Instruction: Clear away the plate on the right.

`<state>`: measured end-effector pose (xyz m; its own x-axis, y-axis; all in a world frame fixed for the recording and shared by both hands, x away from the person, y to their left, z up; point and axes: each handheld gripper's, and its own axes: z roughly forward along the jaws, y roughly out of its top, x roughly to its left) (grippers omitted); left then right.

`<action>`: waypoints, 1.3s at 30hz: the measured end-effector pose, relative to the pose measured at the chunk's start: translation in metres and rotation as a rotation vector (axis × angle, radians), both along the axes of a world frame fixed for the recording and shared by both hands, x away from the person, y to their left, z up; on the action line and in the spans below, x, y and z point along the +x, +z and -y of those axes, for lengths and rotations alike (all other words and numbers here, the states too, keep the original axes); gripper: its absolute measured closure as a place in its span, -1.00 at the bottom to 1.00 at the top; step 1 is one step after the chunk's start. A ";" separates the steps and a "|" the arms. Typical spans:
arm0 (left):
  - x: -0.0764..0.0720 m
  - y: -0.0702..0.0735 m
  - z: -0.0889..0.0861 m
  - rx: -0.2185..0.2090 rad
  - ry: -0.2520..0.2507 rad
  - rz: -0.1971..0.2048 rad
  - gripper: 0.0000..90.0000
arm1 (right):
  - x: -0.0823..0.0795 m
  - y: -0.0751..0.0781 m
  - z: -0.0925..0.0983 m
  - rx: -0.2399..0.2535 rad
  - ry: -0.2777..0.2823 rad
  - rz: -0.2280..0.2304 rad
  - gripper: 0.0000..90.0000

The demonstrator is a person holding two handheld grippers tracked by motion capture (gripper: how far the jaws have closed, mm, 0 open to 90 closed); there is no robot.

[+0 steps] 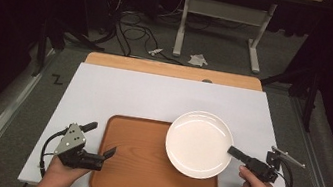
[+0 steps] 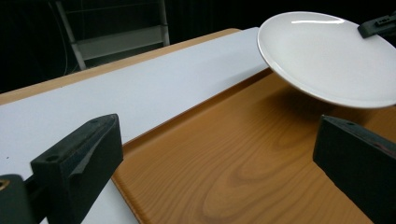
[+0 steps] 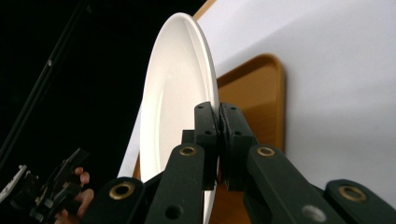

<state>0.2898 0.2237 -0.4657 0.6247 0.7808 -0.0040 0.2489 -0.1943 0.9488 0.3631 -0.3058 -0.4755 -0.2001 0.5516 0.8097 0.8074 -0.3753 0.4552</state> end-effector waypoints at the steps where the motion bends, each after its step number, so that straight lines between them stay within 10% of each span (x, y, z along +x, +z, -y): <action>1: 0.000 0.000 0.000 0.000 0.001 0.000 -0.95 | 0.000 -0.001 -0.003 -0.009 0.010 0.008 0.98; 39: 0.000 -0.001 0.000 -0.004 0.002 -0.002 -0.95 | -0.001 -0.012 -0.058 -0.078 0.180 -0.038 0.98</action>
